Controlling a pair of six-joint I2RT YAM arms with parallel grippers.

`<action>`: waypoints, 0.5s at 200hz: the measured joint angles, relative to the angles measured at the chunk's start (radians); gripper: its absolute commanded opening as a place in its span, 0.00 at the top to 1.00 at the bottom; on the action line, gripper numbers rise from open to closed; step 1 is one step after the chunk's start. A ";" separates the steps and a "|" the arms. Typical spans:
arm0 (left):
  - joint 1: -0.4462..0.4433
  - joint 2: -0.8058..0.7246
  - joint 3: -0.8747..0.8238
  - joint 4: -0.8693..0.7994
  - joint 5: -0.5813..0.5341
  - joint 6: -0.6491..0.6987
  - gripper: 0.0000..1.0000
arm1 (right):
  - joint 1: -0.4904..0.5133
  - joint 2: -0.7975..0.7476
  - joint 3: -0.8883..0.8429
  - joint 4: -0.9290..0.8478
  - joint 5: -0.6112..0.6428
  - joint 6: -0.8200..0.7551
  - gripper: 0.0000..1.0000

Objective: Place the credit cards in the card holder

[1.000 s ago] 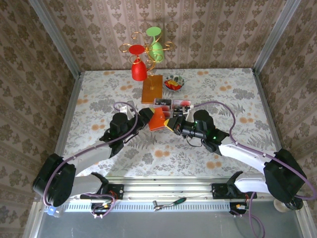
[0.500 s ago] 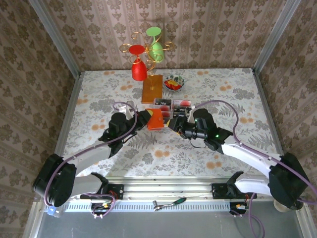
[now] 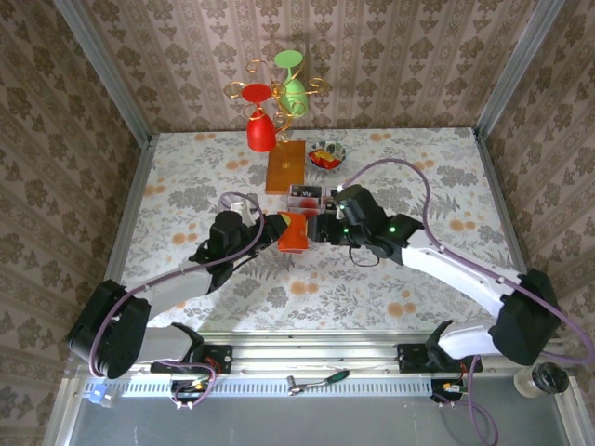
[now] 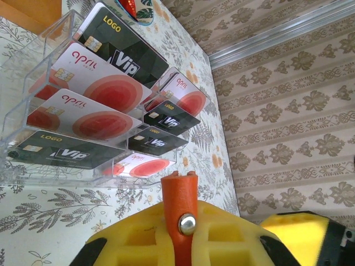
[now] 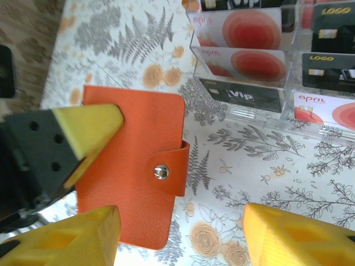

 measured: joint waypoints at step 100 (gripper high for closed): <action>-0.017 0.000 0.000 0.006 -0.012 -0.005 1.00 | 0.041 0.192 0.071 0.018 0.087 -0.021 0.47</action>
